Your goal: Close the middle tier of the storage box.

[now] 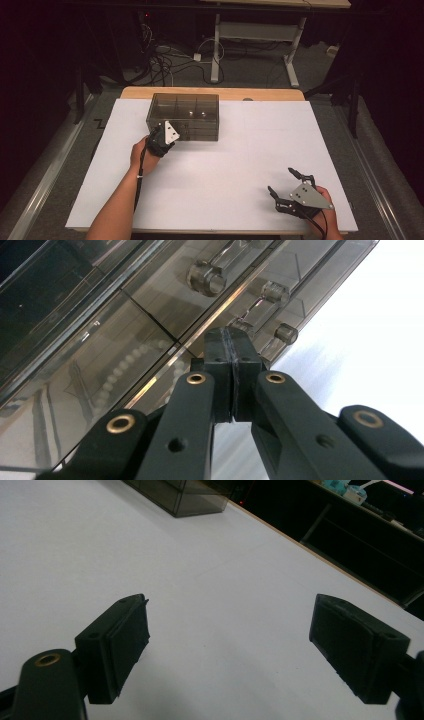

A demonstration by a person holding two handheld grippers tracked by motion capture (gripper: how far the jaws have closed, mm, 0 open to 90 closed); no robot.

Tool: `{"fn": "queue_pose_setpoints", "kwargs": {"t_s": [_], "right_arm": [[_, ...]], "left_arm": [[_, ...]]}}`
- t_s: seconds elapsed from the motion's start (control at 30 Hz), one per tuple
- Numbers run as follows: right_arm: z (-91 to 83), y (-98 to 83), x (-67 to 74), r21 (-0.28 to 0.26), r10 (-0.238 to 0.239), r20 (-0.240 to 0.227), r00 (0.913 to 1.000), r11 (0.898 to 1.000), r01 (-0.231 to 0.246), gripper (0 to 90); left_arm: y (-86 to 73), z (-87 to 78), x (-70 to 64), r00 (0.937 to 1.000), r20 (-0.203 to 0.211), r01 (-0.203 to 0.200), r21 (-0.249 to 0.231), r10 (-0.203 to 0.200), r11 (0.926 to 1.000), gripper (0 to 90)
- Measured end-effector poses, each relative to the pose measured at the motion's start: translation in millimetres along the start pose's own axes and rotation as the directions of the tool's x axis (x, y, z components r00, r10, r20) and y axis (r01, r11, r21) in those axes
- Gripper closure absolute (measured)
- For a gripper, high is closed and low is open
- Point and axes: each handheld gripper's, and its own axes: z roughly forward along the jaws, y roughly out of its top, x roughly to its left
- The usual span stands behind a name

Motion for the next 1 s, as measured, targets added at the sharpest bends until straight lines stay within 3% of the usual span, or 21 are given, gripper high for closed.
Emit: {"fn": "queue_pose_setpoints", "kwargs": {"t_s": [0.7, 0.83, 1.0], "right_arm": [[0.6, 0.0, 1.9, 0.005, -0.015, -0.005, 0.9999, 1.0, 0.015, 16.8], [0.8, 0.1, 2.6, 0.007, -0.019, -0.006, 0.9998, 1.0, 0.019, 16.8], [1.2, 0.0, 3.4, 0.011, -0.027, -0.007, 0.9996, 1.0, 0.027, 16.8]], "left_arm": [[-0.8, 1.6, -0.2, 1.0, -0.007, -0.001, -0.01, 0.001, 1.0, 87.8], [0.7, 1.1, -2.4, 0.9995, -0.024, -0.019, 0.002, 0.019, 0.9998, 87.7], [0.1, -0.4, -1.9, 0.9996, -0.026, -0.009, 0.011, 0.009, 0.9999, 87.1]]}}
